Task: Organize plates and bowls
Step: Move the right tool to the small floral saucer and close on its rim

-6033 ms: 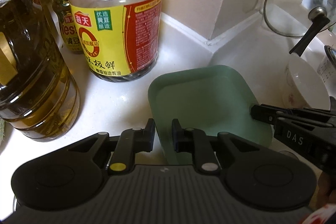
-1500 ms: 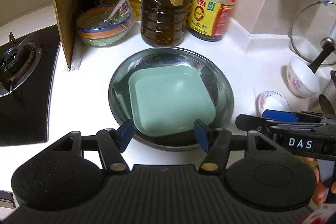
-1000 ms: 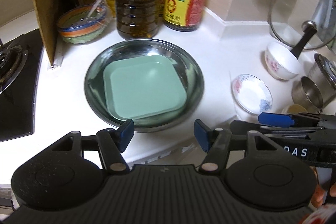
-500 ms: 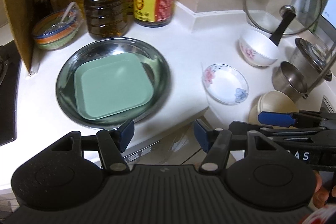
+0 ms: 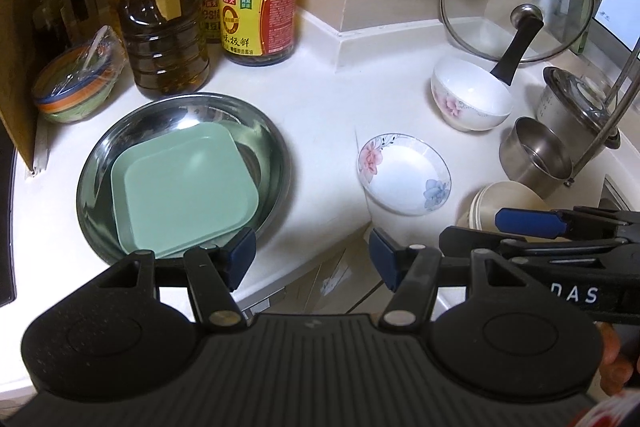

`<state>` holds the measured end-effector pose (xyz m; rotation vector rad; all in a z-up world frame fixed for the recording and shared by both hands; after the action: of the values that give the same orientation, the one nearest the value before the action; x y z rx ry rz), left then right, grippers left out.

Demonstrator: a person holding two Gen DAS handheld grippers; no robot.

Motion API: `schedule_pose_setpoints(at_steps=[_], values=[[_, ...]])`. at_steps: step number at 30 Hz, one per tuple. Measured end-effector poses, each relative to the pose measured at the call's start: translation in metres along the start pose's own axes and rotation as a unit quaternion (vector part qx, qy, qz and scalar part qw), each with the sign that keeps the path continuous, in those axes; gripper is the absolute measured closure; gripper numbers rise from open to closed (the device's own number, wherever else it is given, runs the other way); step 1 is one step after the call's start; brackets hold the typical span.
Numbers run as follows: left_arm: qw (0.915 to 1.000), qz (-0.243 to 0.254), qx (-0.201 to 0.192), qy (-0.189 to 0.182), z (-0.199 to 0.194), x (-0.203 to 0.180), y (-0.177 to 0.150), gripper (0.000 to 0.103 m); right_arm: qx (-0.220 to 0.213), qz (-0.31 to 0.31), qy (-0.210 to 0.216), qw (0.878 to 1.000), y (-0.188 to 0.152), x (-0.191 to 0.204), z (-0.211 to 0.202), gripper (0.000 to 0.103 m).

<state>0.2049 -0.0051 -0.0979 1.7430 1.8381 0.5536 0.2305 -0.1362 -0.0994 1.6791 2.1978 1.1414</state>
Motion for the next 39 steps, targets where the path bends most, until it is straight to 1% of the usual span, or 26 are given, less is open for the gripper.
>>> schedule_pose_setpoints(at_steps=[7, 12, 19, 26, 27, 29, 34, 39], values=[[1.0, 0.003, 0.001, -0.003, 0.011, -0.002, 0.01, 0.042, -0.007, 0.003, -0.007, 1.0, 0.01, -0.008, 0.004, 0.036], [0.9999, 0.002, 0.006, -0.013, 0.022, -0.006, 0.015, 0.042, -0.011, 0.0, -0.016, 1.0, 0.018, -0.017, 0.007, 0.036], [0.9994, 0.007, 0.018, -0.028, 0.043, -0.02, 0.02, 0.043, -0.015, 0.001, -0.037, 0.999, 0.03, -0.042, 0.016, 0.036], [0.9986, 0.016, 0.028, -0.042, 0.069, -0.036, 0.024, 0.044, -0.006, -0.009, -0.053, 0.999, 0.04, -0.066, 0.034, 0.037], [0.9984, 0.018, 0.03, -0.044, 0.072, -0.038, 0.025, 0.044, -0.003, -0.009, -0.054, 0.998, 0.041, -0.069, 0.037, 0.038], [0.9981, 0.019, 0.036, -0.047, 0.08, -0.042, 0.026, 0.044, 0.005, -0.011, -0.053, 0.999, 0.042, -0.074, 0.044, 0.046], [0.9975, 0.02, 0.045, -0.051, 0.097, -0.047, 0.029, 0.054, 0.026, -0.008, -0.052, 0.998, 0.044, -0.084, 0.06, 0.056], [0.9971, 0.022, 0.054, -0.049, 0.11, -0.047, 0.029, 0.061, 0.044, -0.003, -0.051, 0.998, 0.045, -0.088, 0.074, 0.065]])
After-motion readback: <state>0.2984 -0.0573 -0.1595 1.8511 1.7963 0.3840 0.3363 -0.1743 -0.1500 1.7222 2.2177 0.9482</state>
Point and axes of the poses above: each gripper's, at about its wrist camera, not at the fingertips, and z roughly the way its jaws point, x to its left, y to its top, the point moved 10 cm from there along z, roughly the way its jaws point
